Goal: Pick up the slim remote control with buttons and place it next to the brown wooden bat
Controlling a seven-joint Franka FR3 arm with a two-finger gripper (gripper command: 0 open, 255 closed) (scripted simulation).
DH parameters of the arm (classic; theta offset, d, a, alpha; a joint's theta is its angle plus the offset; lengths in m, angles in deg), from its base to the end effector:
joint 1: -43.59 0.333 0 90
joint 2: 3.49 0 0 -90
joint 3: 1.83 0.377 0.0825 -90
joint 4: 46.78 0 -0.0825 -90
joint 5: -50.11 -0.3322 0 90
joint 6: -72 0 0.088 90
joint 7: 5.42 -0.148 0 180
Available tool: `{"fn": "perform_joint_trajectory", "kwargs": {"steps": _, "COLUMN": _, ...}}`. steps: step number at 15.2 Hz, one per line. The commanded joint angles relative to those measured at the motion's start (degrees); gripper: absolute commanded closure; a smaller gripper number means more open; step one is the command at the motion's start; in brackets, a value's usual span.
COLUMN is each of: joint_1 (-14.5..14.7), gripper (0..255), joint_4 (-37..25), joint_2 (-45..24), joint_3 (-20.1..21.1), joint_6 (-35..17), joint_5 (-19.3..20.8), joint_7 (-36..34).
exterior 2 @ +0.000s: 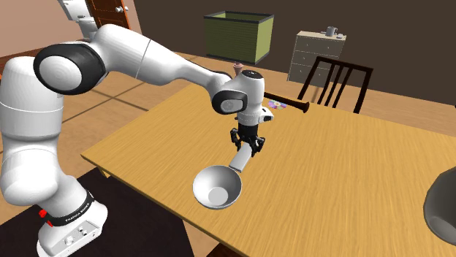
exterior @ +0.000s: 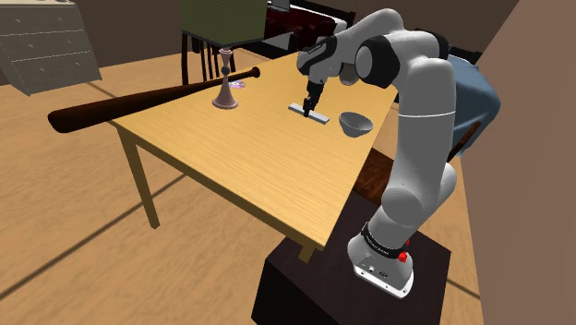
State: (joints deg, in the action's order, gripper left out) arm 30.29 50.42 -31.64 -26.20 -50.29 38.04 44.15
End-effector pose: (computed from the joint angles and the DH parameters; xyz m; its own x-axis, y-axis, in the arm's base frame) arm 0.5452 -0.3532 0.3711 0.9903 0.1377 -0.0164 0.1379 -0.9904 0.0097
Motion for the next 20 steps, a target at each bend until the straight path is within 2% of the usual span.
{"fn": "perform_joint_trajectory", "kwargs": {"steps": 1, "joint_1": 0.0, "gripper": 255, "joint_4": 0.0, "joint_2": 0.0, "joint_3": 0.0, "joint_6": 0.0, "joint_5": 0.0, "joint_7": 0.0}}
{"fn": "perform_joint_trajectory", "kwargs": {"steps": 6, "joint_1": 0.0, "gripper": 255, "joint_4": 0.0, "joint_2": 0.0, "joint_3": 0.0, "joint_6": 0.0, "joint_5": 0.0, "joint_7": 0.0}}
{"fn": "perform_joint_trajectory", "kwargs": {"steps": 20, "joint_1": 0.6, "gripper": 255, "joint_4": -5.0, "joint_2": 4.2, "joint_3": -1.2, "joint_6": 8.8, "joint_5": 2.2, "joint_7": -1.3}}
